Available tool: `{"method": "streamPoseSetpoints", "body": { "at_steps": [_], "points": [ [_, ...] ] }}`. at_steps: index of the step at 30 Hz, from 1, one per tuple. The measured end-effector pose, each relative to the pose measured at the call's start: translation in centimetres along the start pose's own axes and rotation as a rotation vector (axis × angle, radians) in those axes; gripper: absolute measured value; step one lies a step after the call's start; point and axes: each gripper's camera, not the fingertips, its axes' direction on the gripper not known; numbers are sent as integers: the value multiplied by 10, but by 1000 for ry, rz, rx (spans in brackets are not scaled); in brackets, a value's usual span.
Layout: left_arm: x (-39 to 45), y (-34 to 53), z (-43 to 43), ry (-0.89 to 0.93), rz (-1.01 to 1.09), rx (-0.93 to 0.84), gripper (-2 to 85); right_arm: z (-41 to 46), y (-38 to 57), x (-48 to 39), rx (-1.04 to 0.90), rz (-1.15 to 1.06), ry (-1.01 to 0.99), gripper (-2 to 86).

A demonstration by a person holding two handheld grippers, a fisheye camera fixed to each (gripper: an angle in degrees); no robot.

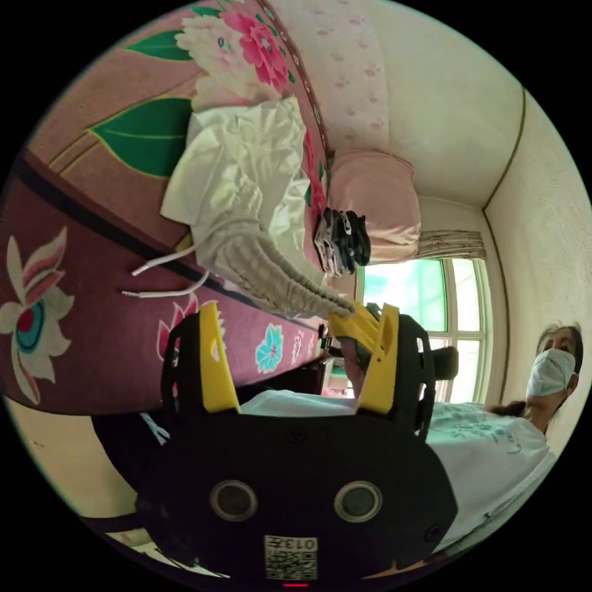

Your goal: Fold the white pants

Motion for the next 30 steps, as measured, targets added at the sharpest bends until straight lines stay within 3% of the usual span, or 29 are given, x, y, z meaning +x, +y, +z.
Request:
{"method": "streamPoseSetpoints", "body": {
  "at_steps": [3, 6, 11, 12, 14, 17, 20, 22, 25, 28, 30],
  "points": [
    [-20, -16, 3, 42, -88, 6, 316, 24, -8, -51, 5, -197, 97, 31],
    [-28, -34, -2, 49, -113, 29, 241, 50, 1, -88, -25, -310, 176, 32],
    [-59, -62, 25, 193, -210, -66, 131, 76, 29, -115, -21, -341, 221, 37],
    [-62, -67, 26, 201, -202, -68, 79, 84, 38, -116, -21, -342, 209, 40],
    [-59, -74, 21, 162, -145, -59, 64, 96, 56, -113, -17, -308, 156, 46],
    [-49, -83, -15, 145, -14, 47, 58, 110, 98, -64, 43, 7, -57, 67],
    [-56, -80, -76, 191, 30, 230, 57, 141, 191, 34, 130, 574, -265, 120],
    [-63, -73, -123, 198, 50, 347, 57, 189, 302, 101, 206, 1003, -413, 142],
    [-63, -69, -166, 155, 74, 408, 58, 253, 422, 143, 299, 1365, -495, 158],
    [-67, -66, -193, 127, 54, 459, 58, 321, 475, 163, 355, 1534, -573, 177],
    [-69, -66, -203, 102, 44, 454, 59, 358, 476, 175, 340, 1533, -586, 177]
  ]
}}
